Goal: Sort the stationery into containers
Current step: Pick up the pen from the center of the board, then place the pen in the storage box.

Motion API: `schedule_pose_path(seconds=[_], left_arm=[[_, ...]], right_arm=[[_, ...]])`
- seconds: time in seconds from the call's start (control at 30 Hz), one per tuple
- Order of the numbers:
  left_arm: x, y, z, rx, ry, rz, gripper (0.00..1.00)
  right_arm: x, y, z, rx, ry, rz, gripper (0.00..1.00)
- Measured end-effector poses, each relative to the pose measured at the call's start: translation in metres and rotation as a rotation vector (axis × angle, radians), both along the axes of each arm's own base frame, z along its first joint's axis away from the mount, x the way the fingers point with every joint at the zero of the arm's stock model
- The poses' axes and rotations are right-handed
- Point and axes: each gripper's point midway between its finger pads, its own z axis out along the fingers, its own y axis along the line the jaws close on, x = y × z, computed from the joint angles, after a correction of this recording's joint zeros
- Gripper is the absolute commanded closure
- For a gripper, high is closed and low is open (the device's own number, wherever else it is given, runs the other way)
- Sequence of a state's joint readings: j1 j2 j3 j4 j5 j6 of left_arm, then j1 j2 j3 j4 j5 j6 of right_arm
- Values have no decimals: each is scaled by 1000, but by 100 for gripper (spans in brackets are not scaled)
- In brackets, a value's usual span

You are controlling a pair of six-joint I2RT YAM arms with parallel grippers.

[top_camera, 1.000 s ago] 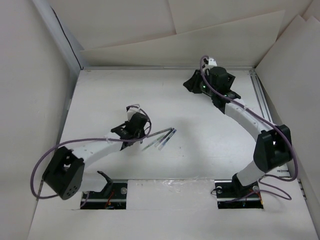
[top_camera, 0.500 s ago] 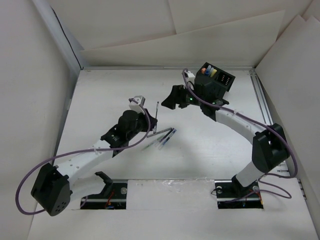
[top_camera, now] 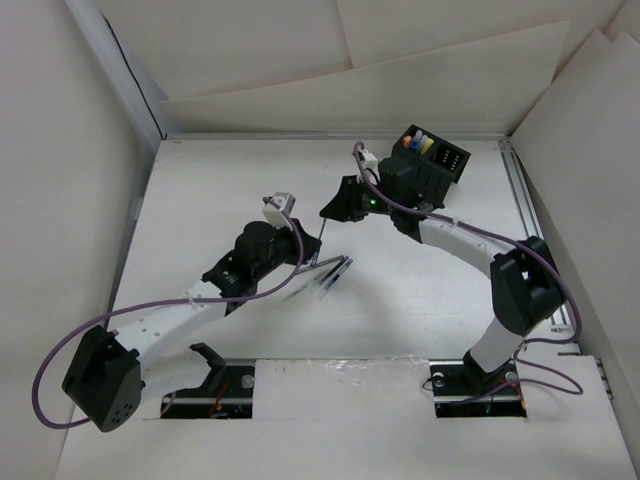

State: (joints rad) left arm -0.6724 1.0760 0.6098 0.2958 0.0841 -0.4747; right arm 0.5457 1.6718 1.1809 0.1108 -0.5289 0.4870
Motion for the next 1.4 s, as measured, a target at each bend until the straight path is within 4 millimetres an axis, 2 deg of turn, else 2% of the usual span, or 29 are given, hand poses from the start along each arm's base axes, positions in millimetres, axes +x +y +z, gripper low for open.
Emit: schedule_pose_path(seconds=[0.07, 0.2, 0.27, 0.4, 0.43, 0.47, 0.53, 0.63, 0.7, 0.8, 0.93, 1.03, 1.13, 1.23, 1.3, 1.4], left_arm=[[0, -1, -1, 0, 2, -6, 97], [-2, -3, -8, 10, 17, -19, 97], [-2, -3, -11, 14, 23, -22, 93], [-1, -3, -10, 13, 16, -22, 69], [-1, -4, -8, 9, 11, -21, 62], [0, -4, -7, 7, 6, -20, 61], [1, -3, -7, 6, 3, -15, 59], [1, -2, -4, 3, -4, -8, 59], [2, -1, 1, -4, -17, 1, 58], [2, 2, 3, -6, -27, 15, 58], [6, 9, -5, 23, -11, 55, 55], [9, 13, -27, 76, 37, 83, 53], [10, 19, -58, 153, 112, 107, 53], [8, 27, -83, 220, 173, 135, 52], [7, 32, -89, 244, 188, 151, 43], [8, 37, -92, 260, 193, 176, 38]], right_arm=[[-1, 3, 2, 16, 1, 12, 75], [-4, 9, 10, 55, 6, 33, 86], [-7, 11, 12, 64, 9, 43, 89], [-6, 11, 11, 62, 6, 36, 94], [-4, 9, 11, 60, 5, 28, 94], [-1, 6, 10, 56, 4, 16, 95], [8, -2, 10, 53, 0, -18, 96], [28, -26, 15, 53, -15, -92, 98], [46, -49, 20, 52, -33, -163, 98], [79, -96, 30, 41, -63, -305, 98], [126, -182, 49, -17, -126, -586, 98], [152, -254, 70, -71, -191, -829, 96], [166, -312, 93, -105, -248, -1022, 96], [178, -351, 112, -131, -295, -1155, 96], [186, -368, 120, -146, -317, -1212, 96], [200, -384, 120, -177, -328, -1263, 96]])
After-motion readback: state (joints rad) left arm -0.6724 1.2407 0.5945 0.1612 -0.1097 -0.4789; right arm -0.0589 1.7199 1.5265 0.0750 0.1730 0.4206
